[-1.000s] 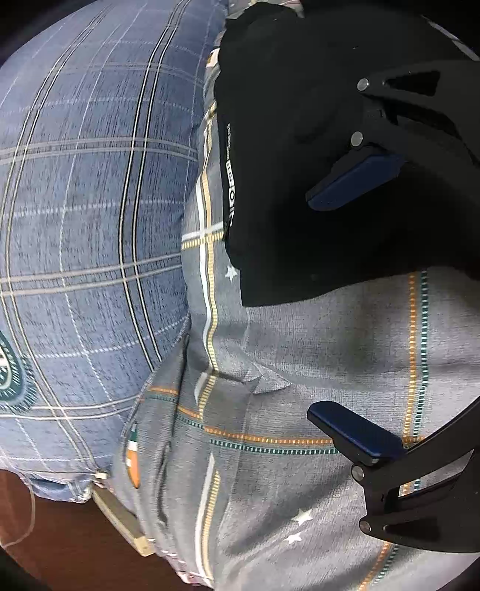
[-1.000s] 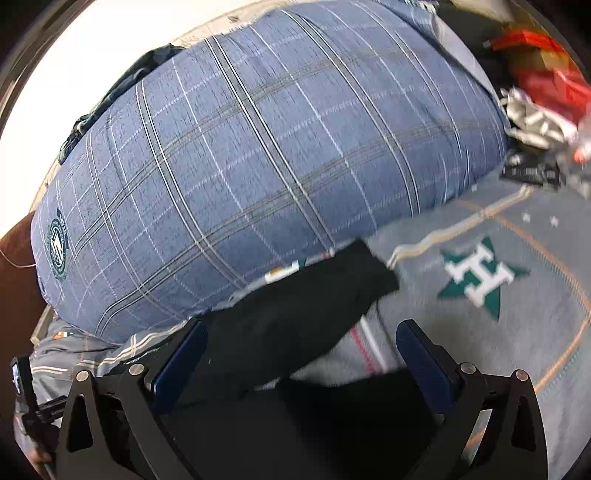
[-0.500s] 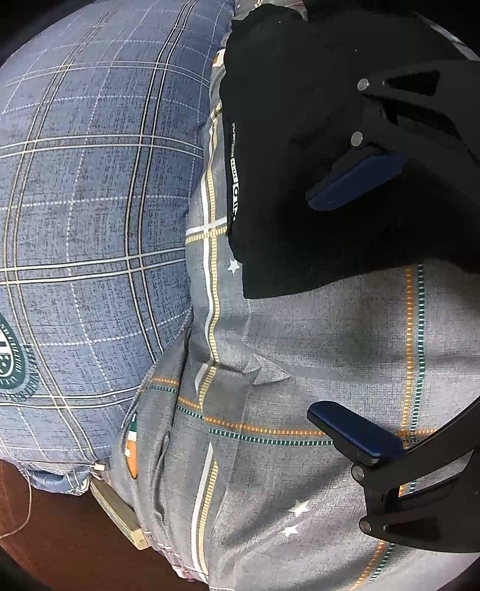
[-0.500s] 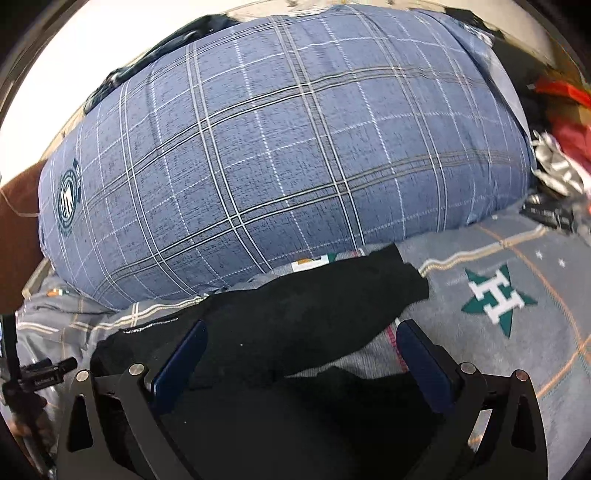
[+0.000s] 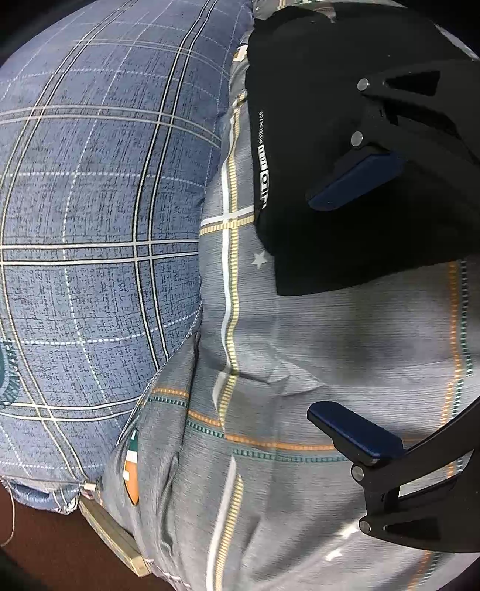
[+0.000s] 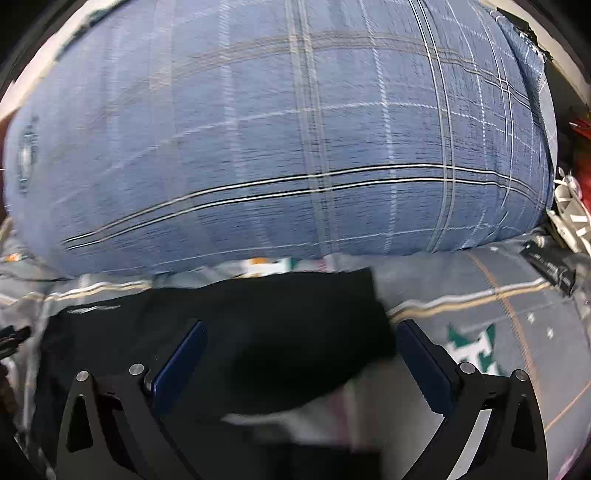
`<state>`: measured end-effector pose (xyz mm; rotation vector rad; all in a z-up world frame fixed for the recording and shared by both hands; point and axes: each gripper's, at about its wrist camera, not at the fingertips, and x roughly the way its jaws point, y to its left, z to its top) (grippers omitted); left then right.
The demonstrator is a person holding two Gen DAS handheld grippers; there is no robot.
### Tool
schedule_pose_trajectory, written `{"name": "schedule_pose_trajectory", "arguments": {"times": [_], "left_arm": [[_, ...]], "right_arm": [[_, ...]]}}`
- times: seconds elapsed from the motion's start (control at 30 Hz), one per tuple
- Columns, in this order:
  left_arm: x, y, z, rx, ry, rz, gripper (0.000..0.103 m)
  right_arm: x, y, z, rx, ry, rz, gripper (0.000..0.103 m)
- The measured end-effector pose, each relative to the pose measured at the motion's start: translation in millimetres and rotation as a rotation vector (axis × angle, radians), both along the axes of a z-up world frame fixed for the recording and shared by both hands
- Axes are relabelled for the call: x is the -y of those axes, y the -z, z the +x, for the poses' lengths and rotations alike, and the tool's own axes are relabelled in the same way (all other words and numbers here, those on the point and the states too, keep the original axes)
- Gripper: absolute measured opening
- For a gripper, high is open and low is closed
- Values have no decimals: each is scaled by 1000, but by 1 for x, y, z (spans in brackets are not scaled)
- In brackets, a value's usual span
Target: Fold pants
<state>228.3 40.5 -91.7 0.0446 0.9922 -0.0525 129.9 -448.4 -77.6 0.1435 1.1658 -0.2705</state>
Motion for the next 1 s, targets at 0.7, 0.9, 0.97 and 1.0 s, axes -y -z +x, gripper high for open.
{"name": "schedule_pose_trajectory", "arguments": {"times": [0.7,0.9,0.97,1.0], "left_arm": [[13,41,31,-147,121,-200,46],[11,5,12,-48,182,-259,31],[10,-6,8,-32,198,-300,27],[9,-12,4,-13,205,-312,14]], "right_arm": [[32,91,52,-153,55,-29,15],[17,27,30,26,65,-6,13],[17,0,24,78,59,-6,13],[17,-14,19,106,51,-7,13]]}}
